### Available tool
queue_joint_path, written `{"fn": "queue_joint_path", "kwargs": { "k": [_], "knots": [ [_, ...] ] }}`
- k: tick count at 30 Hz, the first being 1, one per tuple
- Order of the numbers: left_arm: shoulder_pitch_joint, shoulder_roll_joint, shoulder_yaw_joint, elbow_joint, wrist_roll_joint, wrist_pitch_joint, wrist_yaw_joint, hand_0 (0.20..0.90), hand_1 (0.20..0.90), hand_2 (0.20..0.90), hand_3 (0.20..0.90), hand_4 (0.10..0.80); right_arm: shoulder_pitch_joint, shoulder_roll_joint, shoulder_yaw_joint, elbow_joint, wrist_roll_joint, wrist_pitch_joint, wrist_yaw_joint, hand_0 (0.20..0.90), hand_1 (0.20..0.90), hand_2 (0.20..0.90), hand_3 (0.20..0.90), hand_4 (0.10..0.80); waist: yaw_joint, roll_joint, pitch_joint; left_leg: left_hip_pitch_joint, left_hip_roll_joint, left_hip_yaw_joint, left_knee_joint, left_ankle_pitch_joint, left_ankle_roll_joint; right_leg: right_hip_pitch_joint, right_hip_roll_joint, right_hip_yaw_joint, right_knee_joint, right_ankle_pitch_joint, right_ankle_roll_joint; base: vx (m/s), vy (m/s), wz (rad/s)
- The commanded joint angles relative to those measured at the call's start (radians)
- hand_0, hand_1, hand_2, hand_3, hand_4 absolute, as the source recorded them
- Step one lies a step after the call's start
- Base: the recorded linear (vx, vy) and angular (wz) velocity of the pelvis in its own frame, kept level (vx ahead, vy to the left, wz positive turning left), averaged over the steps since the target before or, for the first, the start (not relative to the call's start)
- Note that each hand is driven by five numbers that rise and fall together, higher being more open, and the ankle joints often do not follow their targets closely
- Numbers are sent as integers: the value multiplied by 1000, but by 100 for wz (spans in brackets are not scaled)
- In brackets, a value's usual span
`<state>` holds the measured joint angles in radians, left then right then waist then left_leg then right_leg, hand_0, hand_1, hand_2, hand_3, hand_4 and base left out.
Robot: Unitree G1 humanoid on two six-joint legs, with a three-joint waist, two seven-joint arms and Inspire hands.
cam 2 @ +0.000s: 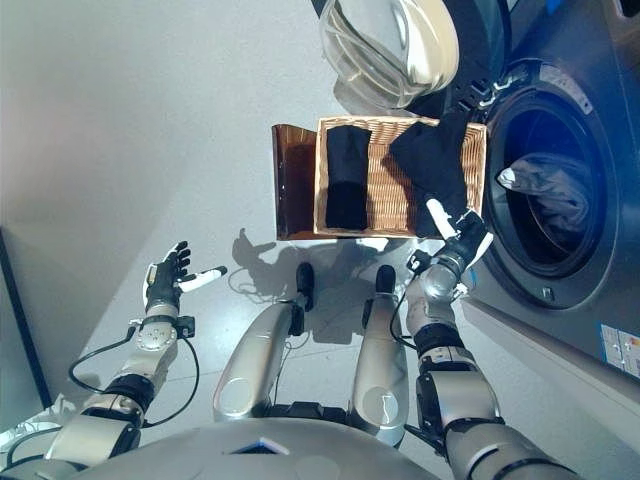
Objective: Pick up the clothes and place them into the washing machine
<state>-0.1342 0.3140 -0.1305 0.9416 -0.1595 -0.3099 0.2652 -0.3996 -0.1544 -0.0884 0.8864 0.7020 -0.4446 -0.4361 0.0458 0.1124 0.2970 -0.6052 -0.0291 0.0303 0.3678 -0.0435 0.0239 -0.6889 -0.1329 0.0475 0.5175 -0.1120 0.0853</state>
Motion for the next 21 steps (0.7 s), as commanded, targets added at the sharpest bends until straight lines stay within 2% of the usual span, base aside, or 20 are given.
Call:
{"fn": "queue_joint_path", "kwargs": {
  "k": [1,3,6,13,21],
  "knots": [
    [12,14,25,27,-38,-42,59,900,900,900,900,800,-11,28,-76,-113,277,-215,109,200,200,200,200,300,-5,26,-91,-37,-24,-21,39,-52,-45,18,52,-12,-98,66,-14,0,0,0],
    [10,0,19,42,-53,-40,56,900,900,900,900,800,-22,75,-133,-116,432,-259,154,200,200,200,200,300,-7,30,-96,-37,-24,-22,42,-55,-45,19,54,-11,-96,62,-15,23,6,-4],
    [13,-10,9,49,-67,-33,45,900,900,900,900,800,-27,98,-189,-103,549,-283,187,200,200,200,200,300,-10,35,-104,-36,-22,-21,47,-61,-47,20,55,-8,-92,56,-16,28,10,-8],
    [10,-24,-3,59,-88,-26,34,900,900,900,900,800,-50,115,-244,-61,686,-296,228,200,200,200,200,300,-14,45,-113,-39,-22,-17,47,-66,-47,16,54,0,-94,56,-16,0,0,0],
    [14,-33,-6,74,-100,-20,15,900,900,900,900,800,-84,75,-289,-51,746,-308,242,200,200,200,200,300,-15,60,-119,-37,-24,-5,48,-71,-45,11,55,14,-93,56,-17,-2,13,-3]
  ]
}}
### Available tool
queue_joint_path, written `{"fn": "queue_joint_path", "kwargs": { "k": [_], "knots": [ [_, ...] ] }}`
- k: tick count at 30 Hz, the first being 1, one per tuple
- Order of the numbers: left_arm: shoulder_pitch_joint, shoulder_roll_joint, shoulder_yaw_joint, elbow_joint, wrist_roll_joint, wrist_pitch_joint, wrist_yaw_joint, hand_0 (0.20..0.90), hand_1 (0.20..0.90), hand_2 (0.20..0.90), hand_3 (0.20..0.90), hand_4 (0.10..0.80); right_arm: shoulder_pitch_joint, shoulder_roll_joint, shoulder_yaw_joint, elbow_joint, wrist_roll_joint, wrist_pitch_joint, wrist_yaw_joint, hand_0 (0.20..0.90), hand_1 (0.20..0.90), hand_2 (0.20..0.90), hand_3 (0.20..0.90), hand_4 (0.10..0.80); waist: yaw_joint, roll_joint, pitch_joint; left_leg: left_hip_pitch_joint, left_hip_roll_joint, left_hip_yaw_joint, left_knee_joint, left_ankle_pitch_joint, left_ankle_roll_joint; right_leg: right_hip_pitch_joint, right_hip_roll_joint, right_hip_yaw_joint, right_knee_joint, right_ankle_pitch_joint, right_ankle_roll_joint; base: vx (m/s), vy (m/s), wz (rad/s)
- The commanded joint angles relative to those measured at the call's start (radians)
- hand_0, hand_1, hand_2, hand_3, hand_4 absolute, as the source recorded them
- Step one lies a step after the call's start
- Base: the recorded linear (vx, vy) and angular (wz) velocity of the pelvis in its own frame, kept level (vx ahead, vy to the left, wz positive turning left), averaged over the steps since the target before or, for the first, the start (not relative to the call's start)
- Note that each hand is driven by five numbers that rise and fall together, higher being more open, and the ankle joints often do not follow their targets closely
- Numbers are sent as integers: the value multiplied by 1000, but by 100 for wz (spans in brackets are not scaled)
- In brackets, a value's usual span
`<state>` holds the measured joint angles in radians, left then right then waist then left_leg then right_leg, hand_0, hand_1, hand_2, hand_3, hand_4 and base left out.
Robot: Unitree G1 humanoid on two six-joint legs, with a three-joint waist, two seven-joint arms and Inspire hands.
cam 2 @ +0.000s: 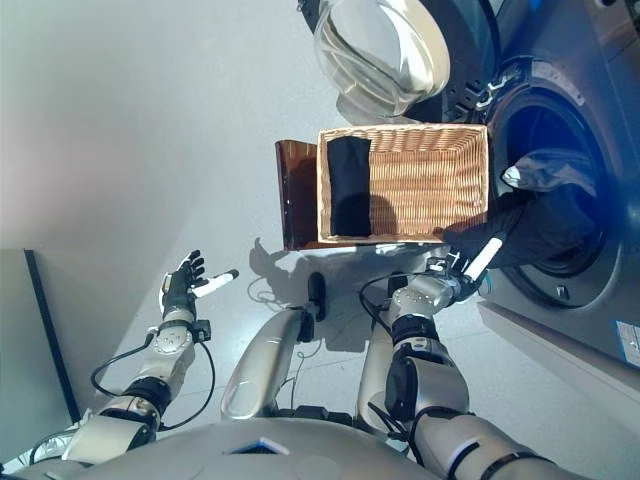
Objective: Pick up the clothes and place them into the washing machine
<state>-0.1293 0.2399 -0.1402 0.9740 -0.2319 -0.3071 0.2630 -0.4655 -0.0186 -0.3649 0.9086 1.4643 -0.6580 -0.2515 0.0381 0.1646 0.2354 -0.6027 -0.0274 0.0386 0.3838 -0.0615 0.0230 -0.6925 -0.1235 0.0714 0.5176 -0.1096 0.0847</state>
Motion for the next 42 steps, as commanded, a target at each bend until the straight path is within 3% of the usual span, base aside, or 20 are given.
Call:
{"fn": "queue_joint_path", "kwargs": {
  "k": [1,11,15,23,35,37,38,42],
  "knots": [
    [10,41,6,41,-31,-24,17,900,900,900,900,800,-26,-76,-25,-71,-19,-101,51,200,200,200,200,300,-7,10,-60,-40,-27,-13,32,-53,-44,13,47,-9,-93,52,-16,3,10,-3],
    [31,65,26,36,-25,-30,-1,900,900,900,900,800,-114,-285,-131,-104,-154,-152,-70,200,200,200,200,300,8,45,-82,-48,-28,-10,26,-54,-45,-2,41,-2,-90,44,-14,3,-1,-3],
    [36,80,21,22,-24,-40,-13,900,900,900,900,800,-194,-459,-153,-93,-244,-151,-136,200,200,200,200,300,20,61,-96,-45,-31,-9,15,-55,-44,-4,38,5,-94,43,-10,0,0,0],
    [26,109,6,-8,-32,-58,-32,900,900,900,900,800,-390,-780,-32,-46,-397,-93,-207,200,200,200,200,300,50,73,-110,-53,-33,-4,1,-46,-50,-23,33,11,-95,47,-7,-3,-3,1],
    [20,134,21,-9,-52,-65,-38,900,900,900,900,800,-559,-981,141,-92,-481,-64,-207,200,200,200,200,300,55,65,-102,-59,-23,-9,-17,-24,-65,-36,39,-2,-91,53,-13,-5,-18,-2],
    [20,134,26,-3,-51,-63,-37,900,900,900,900,800,-556,-983,148,-92,-494,-61,-210,546,546,546,546,547,53,60,-101,-60,-21,-11,-16,-23,-66,-35,41,-4,-93,54,-14,2,-16,0],
    [21,133,25,1,-47,-63,-33,900,900,900,900,800,-551,-975,144,-93,-492,-65,-212,900,900,900,900,800,51,58,-100,-62,-19,-12,-15,-23,-66,-35,43,-4,-93,54,-14,0,0,0],
    [14,133,31,19,-46,-63,-28,900,900,900,900,800,-528,-957,137,-75,-479,-50,-188,900,900,900,900,800,45,41,-101,-67,-15,-14,-11,-24,-66,-36,46,-8,-95,59,-15,-3,-23,1]
  ]
}}
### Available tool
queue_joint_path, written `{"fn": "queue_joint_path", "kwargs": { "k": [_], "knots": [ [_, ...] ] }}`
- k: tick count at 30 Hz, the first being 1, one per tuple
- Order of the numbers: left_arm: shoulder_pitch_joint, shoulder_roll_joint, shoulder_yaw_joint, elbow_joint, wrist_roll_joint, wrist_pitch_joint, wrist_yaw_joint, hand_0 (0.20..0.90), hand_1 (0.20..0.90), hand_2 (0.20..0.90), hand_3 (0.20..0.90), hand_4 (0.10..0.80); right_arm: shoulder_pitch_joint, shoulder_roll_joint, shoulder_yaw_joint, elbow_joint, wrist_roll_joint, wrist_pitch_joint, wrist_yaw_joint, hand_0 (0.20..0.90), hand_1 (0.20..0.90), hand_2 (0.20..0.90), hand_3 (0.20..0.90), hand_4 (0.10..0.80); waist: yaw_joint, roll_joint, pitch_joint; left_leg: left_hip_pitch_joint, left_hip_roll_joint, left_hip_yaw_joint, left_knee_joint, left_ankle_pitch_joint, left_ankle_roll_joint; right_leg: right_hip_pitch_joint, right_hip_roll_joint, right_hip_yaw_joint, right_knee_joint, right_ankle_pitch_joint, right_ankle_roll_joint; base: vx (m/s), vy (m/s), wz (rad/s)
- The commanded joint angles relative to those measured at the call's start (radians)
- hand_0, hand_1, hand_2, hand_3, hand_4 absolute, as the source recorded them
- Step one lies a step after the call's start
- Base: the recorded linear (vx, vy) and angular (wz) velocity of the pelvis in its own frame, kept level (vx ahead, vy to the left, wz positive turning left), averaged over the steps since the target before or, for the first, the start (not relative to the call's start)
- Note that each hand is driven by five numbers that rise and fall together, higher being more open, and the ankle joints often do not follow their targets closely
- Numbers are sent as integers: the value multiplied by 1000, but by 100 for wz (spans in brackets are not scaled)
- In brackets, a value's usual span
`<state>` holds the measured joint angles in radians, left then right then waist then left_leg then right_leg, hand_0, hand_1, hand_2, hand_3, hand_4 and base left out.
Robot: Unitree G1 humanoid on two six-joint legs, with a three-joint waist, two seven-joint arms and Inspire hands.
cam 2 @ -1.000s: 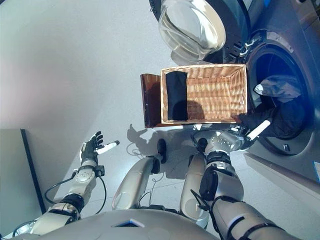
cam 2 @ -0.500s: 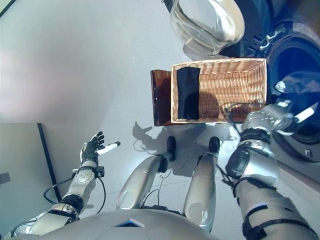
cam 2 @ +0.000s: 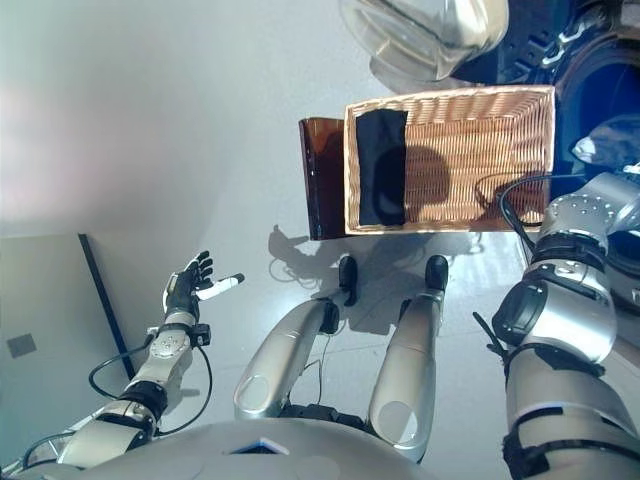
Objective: Pick up the clothes and place them into the washing machine
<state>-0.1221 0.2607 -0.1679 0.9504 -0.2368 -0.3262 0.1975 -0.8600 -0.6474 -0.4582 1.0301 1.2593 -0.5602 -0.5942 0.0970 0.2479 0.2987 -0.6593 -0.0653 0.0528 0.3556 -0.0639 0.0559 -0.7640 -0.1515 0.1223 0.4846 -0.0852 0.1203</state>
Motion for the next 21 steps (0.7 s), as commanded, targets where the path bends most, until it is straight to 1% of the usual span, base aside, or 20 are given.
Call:
{"fn": "queue_joint_path", "kwargs": {
  "k": [1,5,12,18,20,21],
  "knots": [
    [6,113,58,44,-41,-44,37,900,900,900,900,800,-134,-329,230,-195,-272,-148,158,900,900,900,900,800,-14,-42,-165,-11,23,-28,18,-21,-99,35,74,-59,-62,34,-51,0,0,0],
    [2,107,62,60,-48,-42,28,900,900,900,900,800,-100,-289,217,-159,-218,-136,208,900,900,900,900,800,-15,-57,-169,-13,25,-30,23,-25,-98,33,77,-61,-61,36,-53,0,0,0],
    [1,116,70,68,-55,-36,21,900,900,900,900,800,-73,-244,208,-134,-184,-111,245,900,900,900,900,800,-18,-71,-159,-9,25,-32,27,-26,-96,39,73,-65,-63,41,-52,-2,1,1],
    [1,119,70,76,-56,-31,14,900,900,900,900,800,-51,-193,211,-50,-145,-67,279,900,900,900,900,800,-16,-90,-146,3,23,-36,25,-24,-93,55,68,-69,-71,51,-50,-6,5,3],
    [-7,116,67,81,-48,-27,12,900,900,900,900,800,-18,-129,225,-7,-137,-31,301,900,900,900,900,800,-14,-102,-139,15,25,-35,20,-23,-92,74,66,-74,-81,55,-49,3,18,7],
    [-5,116,67,80,-47,-25,12,900,900,900,900,800,-15,-114,229,-4,-139,-24,305,900,900,900,900,800,-14,-107,-138,21,24,-36,19,-23,-91,80,67,-74,-85,57,-49,0,0,0]
  ]
}}
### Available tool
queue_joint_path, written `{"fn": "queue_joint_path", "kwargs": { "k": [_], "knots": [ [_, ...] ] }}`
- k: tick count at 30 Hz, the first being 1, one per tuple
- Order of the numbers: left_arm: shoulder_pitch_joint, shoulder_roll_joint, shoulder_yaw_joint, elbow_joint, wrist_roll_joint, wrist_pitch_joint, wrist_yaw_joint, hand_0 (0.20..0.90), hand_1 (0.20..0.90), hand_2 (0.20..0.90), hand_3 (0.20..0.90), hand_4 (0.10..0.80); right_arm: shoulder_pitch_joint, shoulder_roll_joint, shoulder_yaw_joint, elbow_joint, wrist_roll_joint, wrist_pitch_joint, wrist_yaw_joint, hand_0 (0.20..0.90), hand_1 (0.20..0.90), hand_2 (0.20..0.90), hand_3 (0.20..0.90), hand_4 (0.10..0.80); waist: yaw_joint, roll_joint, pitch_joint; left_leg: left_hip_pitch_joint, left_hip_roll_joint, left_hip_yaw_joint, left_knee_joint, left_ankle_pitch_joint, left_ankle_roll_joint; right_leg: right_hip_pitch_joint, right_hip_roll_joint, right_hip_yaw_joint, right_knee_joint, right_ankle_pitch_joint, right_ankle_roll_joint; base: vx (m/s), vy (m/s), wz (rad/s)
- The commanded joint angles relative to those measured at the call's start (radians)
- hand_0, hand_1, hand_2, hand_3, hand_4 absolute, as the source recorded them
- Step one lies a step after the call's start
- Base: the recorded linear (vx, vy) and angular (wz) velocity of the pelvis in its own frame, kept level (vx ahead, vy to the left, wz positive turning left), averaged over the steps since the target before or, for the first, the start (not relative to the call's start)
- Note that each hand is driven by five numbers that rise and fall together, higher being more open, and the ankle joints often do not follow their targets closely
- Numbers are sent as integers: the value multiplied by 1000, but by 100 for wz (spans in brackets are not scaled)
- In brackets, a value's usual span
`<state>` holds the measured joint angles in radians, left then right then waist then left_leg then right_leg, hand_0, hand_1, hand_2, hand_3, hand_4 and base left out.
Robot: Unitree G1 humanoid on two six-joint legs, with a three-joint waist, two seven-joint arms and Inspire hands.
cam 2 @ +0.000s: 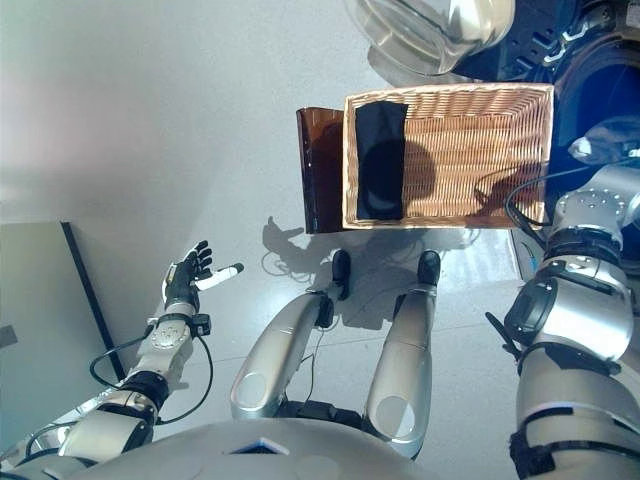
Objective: Pick up the clothes and place them into the washing machine
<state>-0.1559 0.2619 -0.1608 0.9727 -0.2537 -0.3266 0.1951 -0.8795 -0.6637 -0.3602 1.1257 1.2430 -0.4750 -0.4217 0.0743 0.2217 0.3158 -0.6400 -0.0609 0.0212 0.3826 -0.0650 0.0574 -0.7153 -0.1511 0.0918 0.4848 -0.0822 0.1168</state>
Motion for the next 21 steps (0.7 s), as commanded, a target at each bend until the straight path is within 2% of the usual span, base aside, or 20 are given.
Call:
{"fn": "queue_joint_path", "kwargs": {
  "k": [1,4,9,10,11,13,15,16,21],
  "knots": [
    [30,115,61,59,-27,-24,14,900,900,900,900,800,14,-74,139,-95,-121,-96,144,900,900,900,900,800,9,-87,-151,6,20,-5,-9,-21,-92,38,66,-44,-90,57,-45,9,6,-4],
    [28,115,56,52,-21,-21,13,900,900,900,900,800,45,-16,184,-54,-161,-46,152,900,900,900,900,800,13,-106,-144,20,20,-10,-14,-18,-92,57,65,-50,-102,64,-46,12,5,-5],
    [21,111,66,66,-5,-2,17,900,900,900,900,800,170,175,204,-100,-117,-24,203,900,900,900,900,800,10,-143,-140,72,21,-20,-36,-13,-90,123,64,-59,-138,72,-44,44,-3,-1],
    [23,112,66,66,-5,-2,17,900,900,900,900,800,173,177,203,-101,-117,-24,203,900,900,900,900,800,10,-144,-139,75,21,-20,-37,-12,-90,126,64,-60,-139,72,-44,99,-3,-2],
    [28,104,68,72,-5,1,15,900,900,900,900,800,220,245,206,-107,-97,-22,220,900,900,900,900,800,11,-158,-143,106,20,-28,-58,-10,-89,160,62,-63,-163,75,-41,97,-9,1],
    [33,103,74,73,0,3,16,900,900,900,900,800,267,302,204,-130,-73,-20,238,900,900,900,900,800,11,-173,-142,137,18,-34,-79,-5,-89,203,59,-71,-195,81,-38,107,-14,5],
    [33,102,76,73,2,5,13,900,900,900,900,800,278,324,219,-121,-77,-13,246,900,900,900,900,800,12,-180,-144,156,17,-37,-99,7,-89,221,55,-74,-213,93,-35,69,6,14],
    [38,96,79,85,9,9,15,900,900,900,900,800,324,374,235,-144,-65,-5,261,900,900,900,900,800,11,-194,-152,191,19,-42,-136,17,-91,260,53,-78,-248,102,-30,100,5,7],
    [45,93,90,101,24,15,14,900,900,900,900,800,390,423,284,-140,-101,28,278,900,900,900,900,800,15,-221,-176,270,20,-53,-219,42,-93,340,45,-86,-330,128,-20,101,7,5]
  ]
}}
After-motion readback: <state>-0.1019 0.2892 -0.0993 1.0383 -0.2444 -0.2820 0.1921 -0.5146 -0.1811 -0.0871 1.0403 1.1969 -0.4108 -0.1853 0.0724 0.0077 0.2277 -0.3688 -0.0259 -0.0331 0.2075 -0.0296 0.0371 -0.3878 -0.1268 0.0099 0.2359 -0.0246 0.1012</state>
